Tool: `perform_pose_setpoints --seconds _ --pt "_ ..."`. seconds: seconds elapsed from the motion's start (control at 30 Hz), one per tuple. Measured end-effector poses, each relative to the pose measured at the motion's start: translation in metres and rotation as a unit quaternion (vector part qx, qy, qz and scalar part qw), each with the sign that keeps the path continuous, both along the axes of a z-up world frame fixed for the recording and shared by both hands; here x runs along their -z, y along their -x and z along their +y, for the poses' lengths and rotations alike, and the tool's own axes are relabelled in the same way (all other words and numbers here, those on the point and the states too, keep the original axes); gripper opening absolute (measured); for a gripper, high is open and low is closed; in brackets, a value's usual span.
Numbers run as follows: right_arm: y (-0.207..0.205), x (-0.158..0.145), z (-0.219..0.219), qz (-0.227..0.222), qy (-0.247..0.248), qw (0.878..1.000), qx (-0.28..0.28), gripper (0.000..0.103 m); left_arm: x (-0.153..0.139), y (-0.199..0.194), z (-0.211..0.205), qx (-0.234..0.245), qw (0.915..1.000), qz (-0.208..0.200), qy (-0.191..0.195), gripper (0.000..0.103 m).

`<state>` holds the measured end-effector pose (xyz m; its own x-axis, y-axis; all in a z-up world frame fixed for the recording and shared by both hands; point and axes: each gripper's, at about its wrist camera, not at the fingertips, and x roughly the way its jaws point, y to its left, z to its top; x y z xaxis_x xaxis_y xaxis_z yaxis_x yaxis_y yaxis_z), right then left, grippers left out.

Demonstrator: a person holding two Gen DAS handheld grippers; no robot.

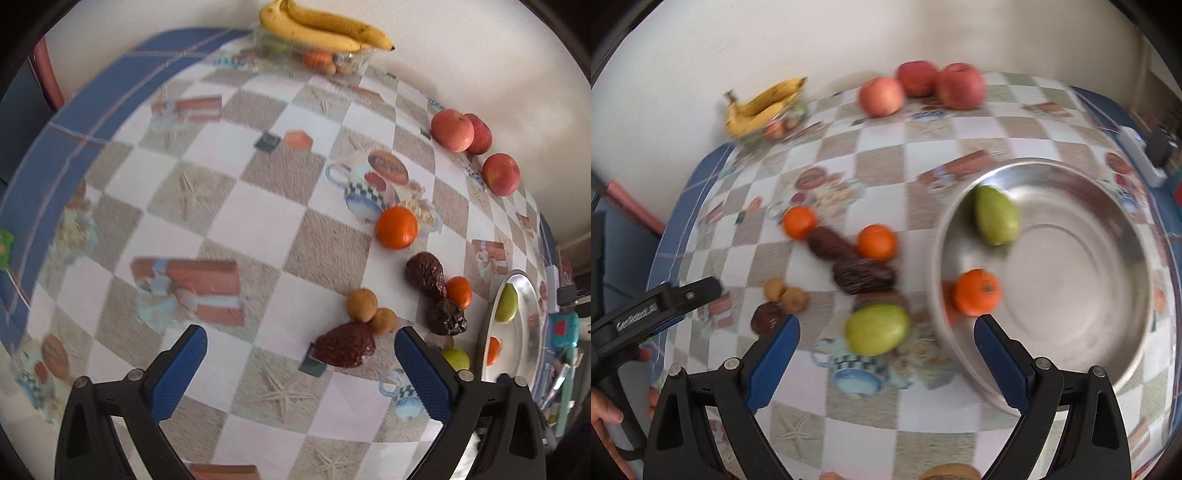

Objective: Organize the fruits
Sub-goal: 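Move the right tool to the second green pear while the left tool approaches a dried date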

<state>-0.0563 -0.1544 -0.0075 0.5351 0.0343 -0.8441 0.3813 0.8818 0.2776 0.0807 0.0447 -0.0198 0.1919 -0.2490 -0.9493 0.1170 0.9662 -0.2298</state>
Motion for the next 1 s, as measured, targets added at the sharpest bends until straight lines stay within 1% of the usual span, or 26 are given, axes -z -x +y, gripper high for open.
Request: perform_pose_setpoints --seconds 0.13,0.17,0.2,0.27,0.5,0.63,0.7,0.77,0.8,0.87,0.93,0.97,1.0 --pt "-0.010 0.009 0.014 0.018 0.020 0.999 -0.028 0.093 0.015 0.003 -0.010 0.012 0.9993 0.030 0.019 0.100" --pt "-0.012 0.012 0.015 0.023 0.020 0.999 -0.033 0.087 0.017 0.003 -0.012 0.015 0.9990 0.035 0.023 0.096" --pt "-0.014 0.016 0.016 0.029 0.021 0.999 -0.037 0.078 0.019 0.003 -0.014 0.018 0.9986 0.040 0.029 0.092" --pt "-0.017 0.023 0.018 0.040 0.023 0.998 -0.043 0.072 0.024 0.004 -0.017 0.020 0.9977 0.052 0.039 0.090" --pt "-0.024 0.036 0.020 0.061 0.037 0.996 -0.052 0.071 0.035 0.004 -0.022 0.019 0.9958 0.074 0.051 0.076" --pt "-0.028 0.039 0.022 0.065 0.045 0.995 -0.057 0.071 0.035 0.004 -0.024 0.016 0.9954 0.075 0.057 0.072" --pt "-0.029 0.039 0.023 0.067 0.053 0.995 -0.060 0.071 0.036 0.002 -0.023 0.015 0.9952 0.076 0.060 0.061" --pt "-0.030 0.040 0.025 0.067 0.058 0.994 -0.063 0.071 0.036 0.003 -0.023 0.015 0.9951 0.078 0.058 0.058" --pt "-0.030 0.041 0.025 0.068 0.060 0.994 -0.064 0.071 0.036 0.003 -0.022 0.015 0.9949 0.080 0.059 0.054" --pt "-0.031 0.042 0.027 0.069 0.065 0.993 -0.066 0.071 0.037 0.003 -0.021 0.012 0.9944 0.084 0.063 0.049" --pt "-0.032 0.043 0.028 0.070 0.070 0.993 -0.068 0.065 0.037 0.004 -0.021 0.011 0.9943 0.084 0.064 0.049" --pt "-0.032 0.044 0.028 0.072 0.071 0.993 -0.068 0.060 0.036 0.004 -0.020 0.011 0.9944 0.083 0.063 0.048" --pt "-0.032 0.046 0.028 0.075 0.071 0.992 -0.067 0.059 0.036 0.004 -0.021 0.011 0.9945 0.083 0.063 0.048"
